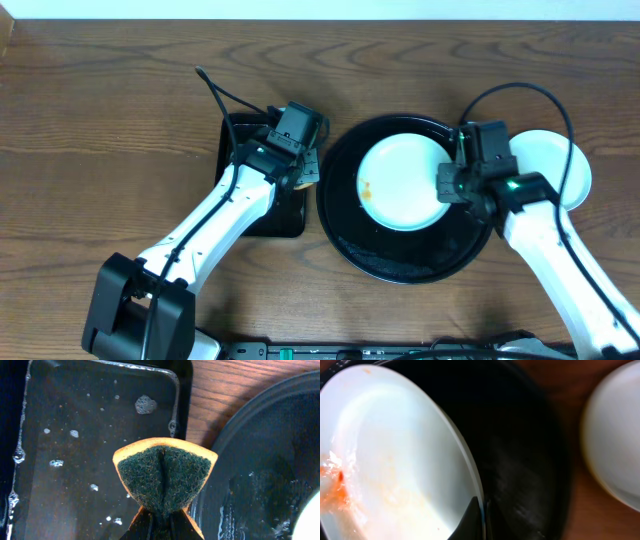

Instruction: Clean dirty plates on tray and stack at the side

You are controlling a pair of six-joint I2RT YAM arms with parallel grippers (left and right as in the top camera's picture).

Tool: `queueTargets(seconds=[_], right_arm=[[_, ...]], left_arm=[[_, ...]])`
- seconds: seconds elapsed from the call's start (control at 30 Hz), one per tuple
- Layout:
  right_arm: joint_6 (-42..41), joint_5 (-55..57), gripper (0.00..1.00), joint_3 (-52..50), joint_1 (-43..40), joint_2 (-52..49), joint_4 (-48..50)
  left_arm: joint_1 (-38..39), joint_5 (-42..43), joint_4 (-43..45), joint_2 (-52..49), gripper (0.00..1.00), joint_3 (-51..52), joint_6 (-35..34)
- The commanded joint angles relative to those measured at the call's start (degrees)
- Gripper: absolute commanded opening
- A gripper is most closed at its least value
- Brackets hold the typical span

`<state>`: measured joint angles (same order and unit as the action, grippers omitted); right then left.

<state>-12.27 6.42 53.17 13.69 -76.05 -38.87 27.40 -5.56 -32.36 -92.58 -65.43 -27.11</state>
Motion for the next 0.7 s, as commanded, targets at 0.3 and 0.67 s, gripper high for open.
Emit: queueTargets(seconds=[0.3, 0.67], right_arm=[[2.0, 10.0, 0.01, 0.7, -0.1, 5.6, 2.3], [0.1, 5.6, 0.01, 0.7, -0.1, 5.2, -12.7]], left_arm=[[-1.0, -1.6, 0.0, 0.1, 0.08, 0.5, 0.5], [-1.0, -1.6, 0.0, 0.1, 0.08, 0.5, 0.5]])
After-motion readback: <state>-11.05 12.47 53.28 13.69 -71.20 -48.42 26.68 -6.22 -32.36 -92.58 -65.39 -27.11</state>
